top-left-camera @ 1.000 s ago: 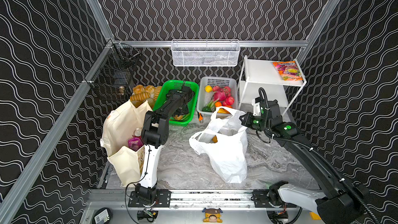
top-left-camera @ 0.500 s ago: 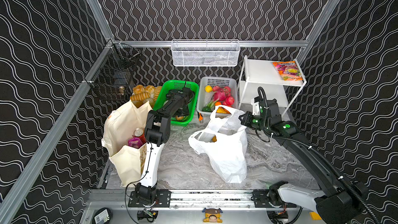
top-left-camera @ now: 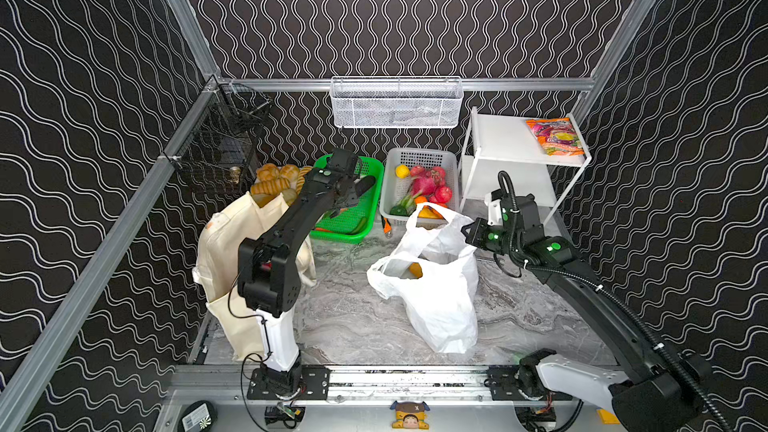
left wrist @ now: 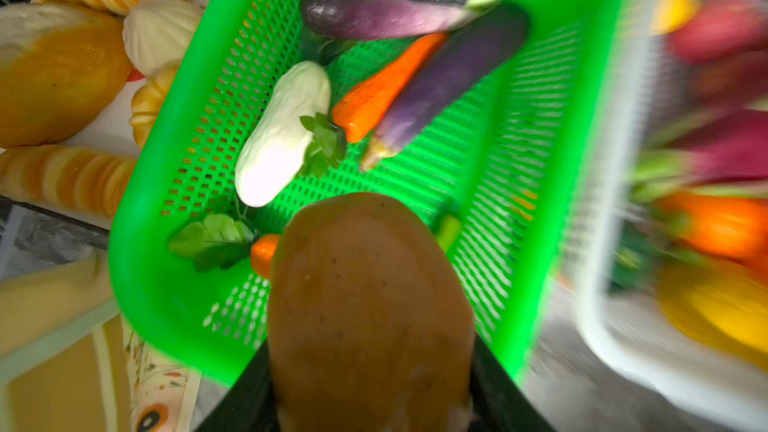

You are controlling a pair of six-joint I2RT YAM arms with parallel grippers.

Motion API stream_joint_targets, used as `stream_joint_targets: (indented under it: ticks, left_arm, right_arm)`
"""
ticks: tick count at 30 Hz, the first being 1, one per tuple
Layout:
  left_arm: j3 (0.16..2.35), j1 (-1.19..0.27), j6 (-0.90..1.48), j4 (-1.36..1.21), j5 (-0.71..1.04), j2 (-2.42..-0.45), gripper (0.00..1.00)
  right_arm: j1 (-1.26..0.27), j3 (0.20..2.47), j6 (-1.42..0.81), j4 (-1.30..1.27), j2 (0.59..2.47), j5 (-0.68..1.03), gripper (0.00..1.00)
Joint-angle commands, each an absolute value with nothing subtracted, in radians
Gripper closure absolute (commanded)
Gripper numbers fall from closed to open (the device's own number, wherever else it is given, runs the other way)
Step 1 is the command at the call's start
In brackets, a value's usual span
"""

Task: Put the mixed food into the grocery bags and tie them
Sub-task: 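Carry the potato into the white bag and open the left gripper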

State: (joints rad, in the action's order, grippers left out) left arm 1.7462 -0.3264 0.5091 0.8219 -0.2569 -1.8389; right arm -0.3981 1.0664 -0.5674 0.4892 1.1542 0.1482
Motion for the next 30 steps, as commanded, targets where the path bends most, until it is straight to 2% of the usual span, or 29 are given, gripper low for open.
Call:
stream_joint_targets:
  ticks: [1, 4, 9, 13, 20, 30]
  left_arm:
    - [1.661, -0.337, 0.459, 0.719, -0.120, -1.717, 0.54]
    - [1.557, -0.358, 0.433, 0.673, -0.021, -1.585, 0.56]
    - [1.364, -0.399, 0.333, 0.599, 0.286, -1.374, 0.60]
    - [1.271, -0.428, 0.266, 0.574, 0.454, -1.248, 0.61]
    - [1.129, -0.429, 0.244, 0.476, 0.566, -1.133, 0.65]
    - [1.126, -0.429, 0.183, 0.483, 0.720, -1.127, 0.67]
  right_arm:
    - [-0.398, 1.066, -0.587, 0.456, 1.148, 0.158, 0.95]
    - [-0.398, 1.066, -0.589, 0.454, 1.147, 0.160, 0.95]
    - [-0.399, 1.068, -0.599, 0.448, 1.144, 0.160, 0.95]
    - [-0.399, 1.070, -0.607, 0.449, 1.147, 0.163, 0.95]
    - [-0.399, 1.099, -0.607, 0.486, 1.165, 0.182, 0.95]
    - [-0.399, 1.086, -0.628, 0.485, 1.122, 0.179, 0.95]
